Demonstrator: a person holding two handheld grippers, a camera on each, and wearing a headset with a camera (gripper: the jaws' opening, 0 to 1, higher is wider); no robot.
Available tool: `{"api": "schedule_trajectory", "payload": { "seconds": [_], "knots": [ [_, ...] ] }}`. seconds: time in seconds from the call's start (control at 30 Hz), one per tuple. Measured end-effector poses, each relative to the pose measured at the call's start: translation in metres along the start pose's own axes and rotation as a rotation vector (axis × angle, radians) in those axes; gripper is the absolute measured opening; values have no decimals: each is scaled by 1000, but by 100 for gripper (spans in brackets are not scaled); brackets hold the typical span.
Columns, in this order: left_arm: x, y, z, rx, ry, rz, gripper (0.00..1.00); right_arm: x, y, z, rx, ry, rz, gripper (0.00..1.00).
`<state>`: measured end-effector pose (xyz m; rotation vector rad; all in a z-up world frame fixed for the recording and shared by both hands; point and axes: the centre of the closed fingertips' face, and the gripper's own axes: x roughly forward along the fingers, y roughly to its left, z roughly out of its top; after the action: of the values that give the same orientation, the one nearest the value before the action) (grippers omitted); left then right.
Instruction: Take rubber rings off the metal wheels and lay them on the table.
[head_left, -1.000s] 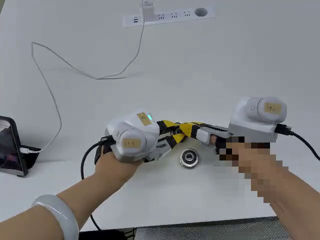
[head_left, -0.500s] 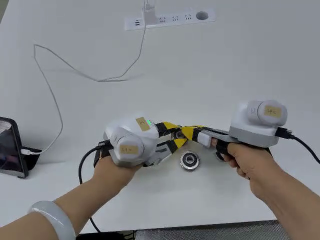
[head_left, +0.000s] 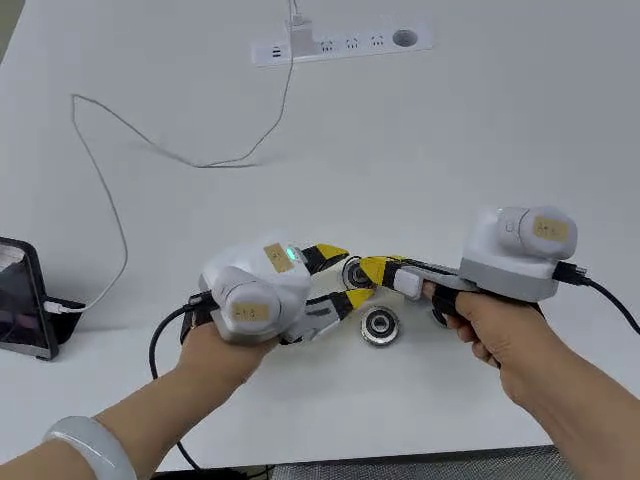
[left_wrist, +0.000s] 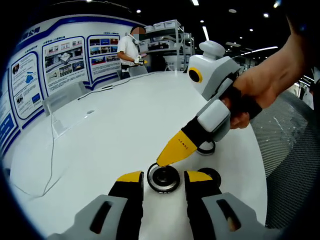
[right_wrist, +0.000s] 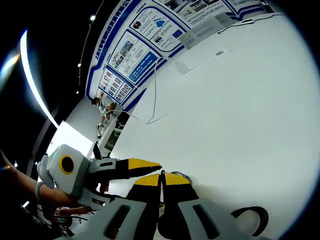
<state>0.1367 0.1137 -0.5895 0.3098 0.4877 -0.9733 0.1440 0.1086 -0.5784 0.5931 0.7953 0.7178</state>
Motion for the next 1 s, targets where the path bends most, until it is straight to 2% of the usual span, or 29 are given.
{"api": "schedule_trajectory", "payload": {
  "seconds": [0.47,0.9,1.0],
  "knots": [
    [-3,-3,4,-11,-34,-3,41,-7,13,9,29,-37,35,2],
    [-7,-3,1,-24,-42,0,46,-18,22,6,40,-49,51,2],
    [-8,-3,1,-26,-45,2,48,-22,23,7,68,-65,59,2]
  ]
}}
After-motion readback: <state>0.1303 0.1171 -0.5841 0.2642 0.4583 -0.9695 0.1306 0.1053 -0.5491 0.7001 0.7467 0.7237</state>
